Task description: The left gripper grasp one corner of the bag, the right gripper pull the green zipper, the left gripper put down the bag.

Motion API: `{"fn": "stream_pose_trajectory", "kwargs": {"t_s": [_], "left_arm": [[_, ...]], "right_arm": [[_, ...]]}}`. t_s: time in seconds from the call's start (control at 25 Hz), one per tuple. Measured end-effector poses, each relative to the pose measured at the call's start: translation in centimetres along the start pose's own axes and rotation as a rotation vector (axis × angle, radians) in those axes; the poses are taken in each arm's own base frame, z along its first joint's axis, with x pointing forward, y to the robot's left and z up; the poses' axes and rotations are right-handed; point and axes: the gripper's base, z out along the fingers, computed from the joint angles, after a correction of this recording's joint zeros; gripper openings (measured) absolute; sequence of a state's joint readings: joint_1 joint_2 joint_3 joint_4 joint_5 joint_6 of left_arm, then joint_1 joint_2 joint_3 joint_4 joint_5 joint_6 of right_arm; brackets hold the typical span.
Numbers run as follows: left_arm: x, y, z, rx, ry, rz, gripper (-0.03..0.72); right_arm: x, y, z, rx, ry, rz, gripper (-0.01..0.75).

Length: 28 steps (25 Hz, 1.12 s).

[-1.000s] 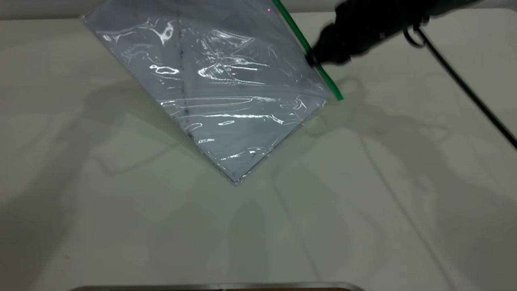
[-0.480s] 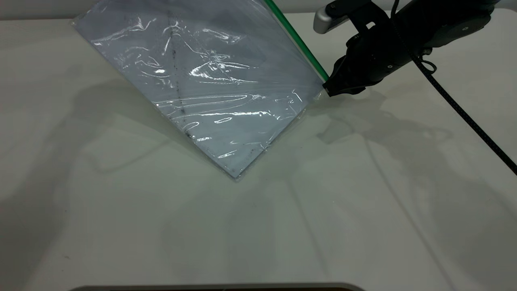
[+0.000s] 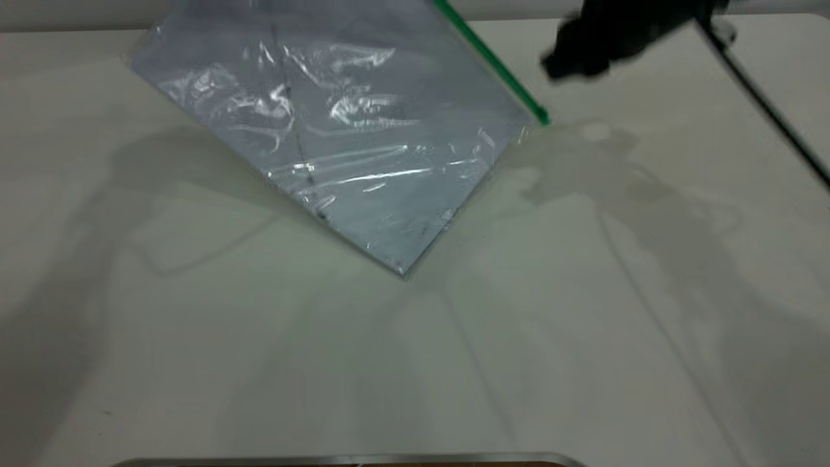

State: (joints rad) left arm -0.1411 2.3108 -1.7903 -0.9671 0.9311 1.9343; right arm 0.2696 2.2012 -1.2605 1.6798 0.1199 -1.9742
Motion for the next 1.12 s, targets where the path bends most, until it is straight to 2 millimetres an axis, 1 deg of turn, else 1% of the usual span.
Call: {"fn": "stream_pose_trajectory", "kwargs": {"t_s": [0.04,0.12,0.2,0.24,0.32,0.4,0.48,0.52,0.6,0.68,0.76,0.8,0.84,0.92,1.0,1.04,1.12], "left_arm": [[0.4,-0.1,0.6,0.011,0.003,-0.013,0.052],[1.3,-0.4,2.1,0.036,0.009,-0.051,0.052],[2.0,-0.7,3.8,0.055,0.014,-0.113,0.053],[2.4,-0.9,4.6,0.061,0.022,-0.159,0.053],[3.1,-1.1,6.1,0.056,0.034,-0.277,0.058],[3.7,-1.2,7.5,0.023,0.048,-0.437,0.071],[4.0,-1.1,8.5,-0.020,0.063,-0.566,0.103],[4.1,-1.1,8.9,-0.041,0.069,-0.619,0.133],[4.1,-0.9,9.0,-0.072,0.075,-0.679,0.212],[3.9,-0.7,8.7,-0.093,0.073,-0.708,0.321],[3.5,-0.4,7.8,-0.107,0.076,-0.699,0.426],[3.0,-0.2,6.9,-0.114,0.074,-0.692,0.479],[2.4,0.0,5.9,-0.115,0.071,-0.686,0.524],[1.0,0.4,3.2,-0.121,0.064,-0.701,0.577],[-0.9,0.5,-0.3,-0.122,0.056,-0.740,0.591],[-1.6,0.5,-2.1,-0.125,0.058,-0.762,0.589],[-3.9,0.0,-6.2,-0.137,0.060,-0.809,0.572]], "right_arm": [[-1.0,-0.2,-1.0,0.010,-0.032,0.010,0.371],[-2.9,-0.5,-3.0,0.026,-0.092,0.014,0.452],[-4.8,-0.7,-5.4,0.037,-0.160,0.042,0.508],[-5.7,-0.7,-6.8,0.031,-0.196,0.067,0.519],[-7.2,-0.4,-9.3,-0.004,-0.269,0.113,0.525],[-8.4,0.3,-12.0,-0.077,-0.336,0.142,0.519],[-9.2,1.5,-14.0,-0.207,-0.370,0.143,0.502],[-9.5,2.2,-15.0,-0.288,-0.371,0.152,0.494],[-9.4,3.5,-16.6,-0.419,-0.321,0.107,0.476],[-8.9,4.4,-18.1,-0.503,-0.234,0.052,0.460],[-7.9,4.8,-19.4,-0.535,-0.114,-0.001,0.444],[-7.5,4.9,-20.0,-0.531,-0.054,-0.005,0.437],[-7.2,4.8,-20.7,-0.520,-0.014,-0.003,0.429],[-6.9,4.8,-22.7,-0.495,0.052,0.008,0.414],[-6.8,5.0,-25.3,-0.477,0.069,0.003,0.403],[-6.7,5.2,-27.1,-0.466,0.069,-0.007,0.399],[-6.3,5.5,-30.8,-0.438,0.059,-0.032,0.396]]}}
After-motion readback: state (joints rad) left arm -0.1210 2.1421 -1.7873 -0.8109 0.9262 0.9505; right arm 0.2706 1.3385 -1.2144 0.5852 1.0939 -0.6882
